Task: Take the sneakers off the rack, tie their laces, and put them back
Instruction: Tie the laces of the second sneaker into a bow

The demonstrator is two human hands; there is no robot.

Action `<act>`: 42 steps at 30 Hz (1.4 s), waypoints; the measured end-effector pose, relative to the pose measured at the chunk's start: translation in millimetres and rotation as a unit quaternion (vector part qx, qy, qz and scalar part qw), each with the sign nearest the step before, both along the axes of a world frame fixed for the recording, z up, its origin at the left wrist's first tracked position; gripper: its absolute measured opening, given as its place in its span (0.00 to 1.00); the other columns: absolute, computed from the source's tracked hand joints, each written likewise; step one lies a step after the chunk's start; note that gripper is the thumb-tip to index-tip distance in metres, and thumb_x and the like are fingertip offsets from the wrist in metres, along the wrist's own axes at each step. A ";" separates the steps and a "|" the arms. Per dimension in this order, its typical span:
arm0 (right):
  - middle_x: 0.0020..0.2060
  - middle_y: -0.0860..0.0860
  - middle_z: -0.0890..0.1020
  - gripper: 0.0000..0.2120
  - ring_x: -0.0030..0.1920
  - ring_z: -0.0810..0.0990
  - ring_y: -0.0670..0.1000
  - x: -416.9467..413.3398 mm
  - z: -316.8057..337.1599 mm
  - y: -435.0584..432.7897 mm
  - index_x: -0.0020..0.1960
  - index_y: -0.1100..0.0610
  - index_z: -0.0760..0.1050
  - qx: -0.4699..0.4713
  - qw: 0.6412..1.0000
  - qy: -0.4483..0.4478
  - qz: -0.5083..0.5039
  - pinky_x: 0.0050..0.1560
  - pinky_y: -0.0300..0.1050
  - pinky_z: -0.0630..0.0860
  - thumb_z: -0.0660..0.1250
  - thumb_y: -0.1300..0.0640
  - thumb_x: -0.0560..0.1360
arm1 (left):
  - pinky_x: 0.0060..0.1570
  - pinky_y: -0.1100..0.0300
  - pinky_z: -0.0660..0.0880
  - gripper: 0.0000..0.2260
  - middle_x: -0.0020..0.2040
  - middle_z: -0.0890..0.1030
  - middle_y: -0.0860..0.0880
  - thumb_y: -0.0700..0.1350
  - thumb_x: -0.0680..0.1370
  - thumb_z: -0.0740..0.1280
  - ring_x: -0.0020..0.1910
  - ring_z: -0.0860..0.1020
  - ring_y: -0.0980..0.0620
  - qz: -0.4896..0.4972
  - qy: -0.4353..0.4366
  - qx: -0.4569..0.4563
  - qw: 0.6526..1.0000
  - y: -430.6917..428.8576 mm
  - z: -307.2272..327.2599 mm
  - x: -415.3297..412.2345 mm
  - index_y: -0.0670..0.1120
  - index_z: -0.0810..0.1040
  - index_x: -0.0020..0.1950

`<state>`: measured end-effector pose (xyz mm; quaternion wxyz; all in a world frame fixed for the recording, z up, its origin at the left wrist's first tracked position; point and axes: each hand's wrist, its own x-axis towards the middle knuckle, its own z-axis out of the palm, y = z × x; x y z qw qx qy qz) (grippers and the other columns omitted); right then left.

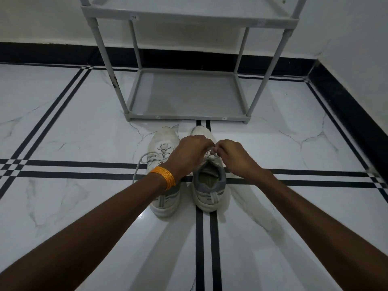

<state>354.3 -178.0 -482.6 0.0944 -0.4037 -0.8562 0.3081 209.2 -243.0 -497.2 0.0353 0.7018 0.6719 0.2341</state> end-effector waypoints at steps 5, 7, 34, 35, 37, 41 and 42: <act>0.47 0.55 0.83 0.11 0.45 0.79 0.51 2.7 4.5 1.2 0.49 0.61 0.80 -0.014 0.999 0.038 0.010 0.42 0.37 0.69 0.59 0.59 0.81 | 0.46 0.59 0.66 0.09 0.51 0.78 0.43 0.37 0.77 0.64 0.52 0.75 0.44 0.007 0.011 -0.063 0.998 1.4 1.5 -1.2 0.41 0.79 0.56; 0.45 0.54 0.83 0.12 0.40 0.78 0.47 4.4 6.9 2.2 0.49 0.61 0.81 -0.004 0.998 0.051 0.021 0.37 0.30 0.69 0.59 0.60 0.81 | 0.46 0.58 0.68 0.09 0.50 0.79 0.42 0.38 0.79 0.61 0.50 0.76 0.43 0.035 -0.096 -0.114 0.988 2.2 2.8 -2.0 0.39 0.79 0.54; 0.37 0.52 0.83 0.01 0.36 0.77 0.51 43.3 1.1 26.6 0.44 0.58 0.81 0.167 0.984 -0.035 0.046 0.38 0.41 0.67 0.70 0.62 0.73 | 0.45 0.62 0.78 0.08 0.40 0.87 0.45 0.38 0.74 0.69 0.39 0.84 0.50 0.158 -0.151 -0.102 0.970 -6.5 6.5 -31.3 0.44 0.87 0.47; 0.37 0.52 0.83 0.02 0.36 0.78 0.51 50.1 -3.5 29.0 0.43 0.58 0.81 0.152 0.986 -0.058 0.036 0.37 0.39 0.66 0.70 0.62 0.73 | 0.46 0.60 0.77 0.08 0.41 0.87 0.45 0.38 0.73 0.69 0.41 0.83 0.49 0.159 -0.096 -0.100 0.977 -9.7 2.6 -33.2 0.44 0.87 0.47; 0.36 0.52 0.84 0.03 0.37 0.79 0.52 55.7 -15.9 27.4 0.42 0.57 0.81 0.123 0.988 -0.088 0.028 0.37 0.39 0.66 0.69 0.63 0.72 | 0.45 0.57 0.76 0.09 0.44 0.86 0.43 0.38 0.70 0.69 0.44 0.81 0.45 0.151 -0.011 -0.132 0.980 -13.8 -4.4 -32.0 0.44 0.86 0.47; 0.36 0.53 0.84 0.07 0.36 0.78 0.51 51.5 -31.3 22.5 0.39 0.56 0.80 0.099 0.988 -0.116 0.016 0.35 0.39 0.66 0.67 0.66 0.70 | 0.39 0.57 0.71 0.09 0.44 0.82 0.39 0.38 0.68 0.70 0.43 0.80 0.40 0.150 0.082 -0.183 0.968 -13.1 -1.9 -20.2 0.40 0.82 0.47; 0.36 0.53 0.84 0.07 0.36 0.78 0.52 51.2 -31.4 23.7 0.39 0.57 0.79 0.099 0.988 -0.116 0.011 0.35 0.39 0.66 0.66 0.67 0.69 | 0.39 0.56 0.71 0.09 0.44 0.82 0.39 0.38 0.68 0.70 0.44 0.80 0.40 0.152 0.093 -0.184 0.967 -12.1 -0.1 -18.6 0.39 0.81 0.47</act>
